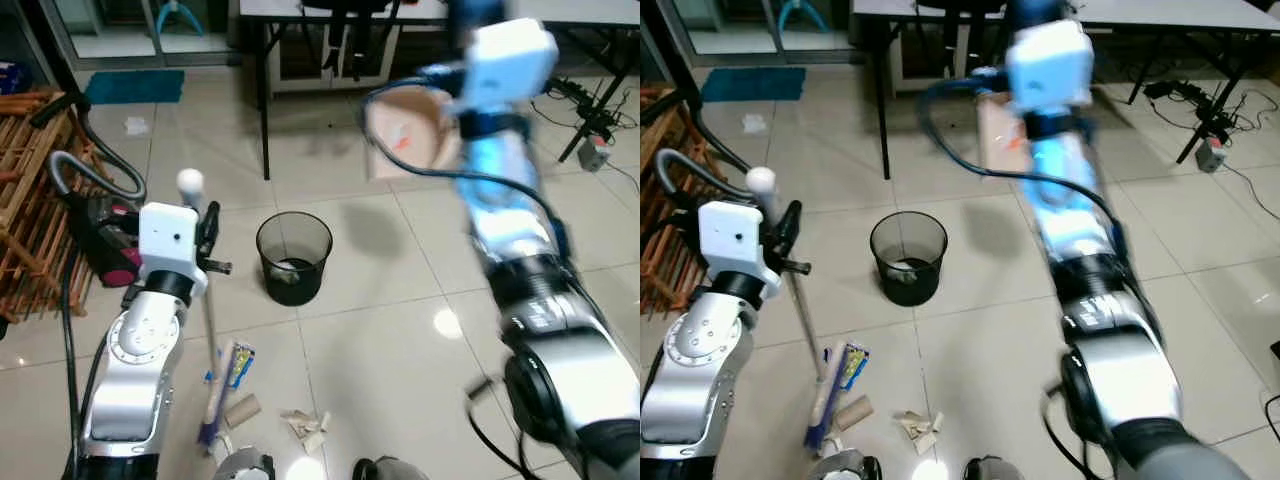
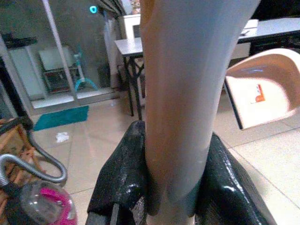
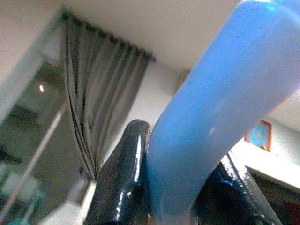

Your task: Sweep floor

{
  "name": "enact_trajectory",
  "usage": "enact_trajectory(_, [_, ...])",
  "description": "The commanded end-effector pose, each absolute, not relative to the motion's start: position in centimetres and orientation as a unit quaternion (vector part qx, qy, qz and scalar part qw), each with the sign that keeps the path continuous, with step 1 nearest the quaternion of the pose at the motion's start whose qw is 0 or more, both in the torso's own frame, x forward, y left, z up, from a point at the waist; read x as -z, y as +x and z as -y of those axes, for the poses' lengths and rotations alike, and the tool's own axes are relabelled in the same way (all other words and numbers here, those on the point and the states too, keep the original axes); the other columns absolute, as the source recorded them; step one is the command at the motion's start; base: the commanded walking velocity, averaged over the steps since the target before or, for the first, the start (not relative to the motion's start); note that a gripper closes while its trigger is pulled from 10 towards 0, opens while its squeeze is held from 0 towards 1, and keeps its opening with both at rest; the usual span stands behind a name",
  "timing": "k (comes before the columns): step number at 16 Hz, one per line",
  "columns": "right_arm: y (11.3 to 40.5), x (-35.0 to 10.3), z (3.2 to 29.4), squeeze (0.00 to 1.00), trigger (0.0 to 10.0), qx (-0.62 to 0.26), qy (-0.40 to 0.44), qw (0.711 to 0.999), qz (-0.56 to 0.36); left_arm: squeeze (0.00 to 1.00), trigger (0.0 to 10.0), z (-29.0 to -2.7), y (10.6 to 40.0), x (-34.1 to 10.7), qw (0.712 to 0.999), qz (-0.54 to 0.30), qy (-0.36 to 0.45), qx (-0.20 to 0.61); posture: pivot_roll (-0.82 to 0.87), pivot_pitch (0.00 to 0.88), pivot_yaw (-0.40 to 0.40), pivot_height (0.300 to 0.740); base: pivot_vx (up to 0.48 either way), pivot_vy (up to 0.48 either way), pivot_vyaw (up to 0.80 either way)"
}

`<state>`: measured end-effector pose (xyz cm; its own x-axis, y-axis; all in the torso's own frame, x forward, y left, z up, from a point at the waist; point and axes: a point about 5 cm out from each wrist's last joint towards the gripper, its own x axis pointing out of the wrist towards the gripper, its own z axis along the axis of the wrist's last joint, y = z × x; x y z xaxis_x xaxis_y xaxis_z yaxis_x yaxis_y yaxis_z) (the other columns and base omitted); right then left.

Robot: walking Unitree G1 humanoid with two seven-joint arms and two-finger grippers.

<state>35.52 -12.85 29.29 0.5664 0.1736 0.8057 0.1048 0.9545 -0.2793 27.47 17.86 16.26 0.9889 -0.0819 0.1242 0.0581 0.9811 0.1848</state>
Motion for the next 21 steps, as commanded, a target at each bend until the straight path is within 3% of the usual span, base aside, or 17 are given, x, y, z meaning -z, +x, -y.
enact_trajectory(1, [34.9, -28.3, 14.6, 0.0, 10.0, -0.002, -0.16, 0.884, 0.44, 0.0, 10.0, -17.4, 27.6, -16.7, 0.991, 0.086, 0.091, 0.04, 0.0, 0.069, -0.034, 0.74, 0.0, 0.0, 0.0])
enact_trajectory(5, [33.1, -25.8, 19.3, 0.0, 10.0, 0.067, -0.214, 0.91, 0.348, 0.0, 10.0, -17.0, 28.2, -16.8, 0.989, 0.104, 0.095, 0.04, -0.02, 0.074, -0.012, 0.74, 0.0, 0.0, 0.0])
enact_trajectory(9, [32.7, -23.4, 20.3, 0.0, 10.0, 0.069, -0.223, 0.93, 0.285, 0.0, 10.0, -16.4, 28.7, -16.7, 0.989, 0.125, 0.065, 0.035, -0.03, 0.083, -0.006, 0.74, 0.0, 0.0, 0.0])
enact_trajectory(12, [32.9, -17.8, 17.8, 0.0, 10.0, 0.009, -0.168, 0.963, 0.212, 0.0, 10.0, -15.2, 29.9, -15.2, 0.988, 0.137, 0.052, 0.049, -0.04, 0.129, 0.004, 0.74, 0.0, 0.0, 0.0])
enact_trajectory(21, [32.0, -12.3, 11.2, 0.0, 10.0, -0.112, -0.133, 0.972, 0.157, 0.0, 10.0, -13.4, 30.1, -12.3, 0.989, 0.131, 0.038, 0.065, -0.04, 0.248, -0.005, 0.74, 0.0, 0.0, 0.0])
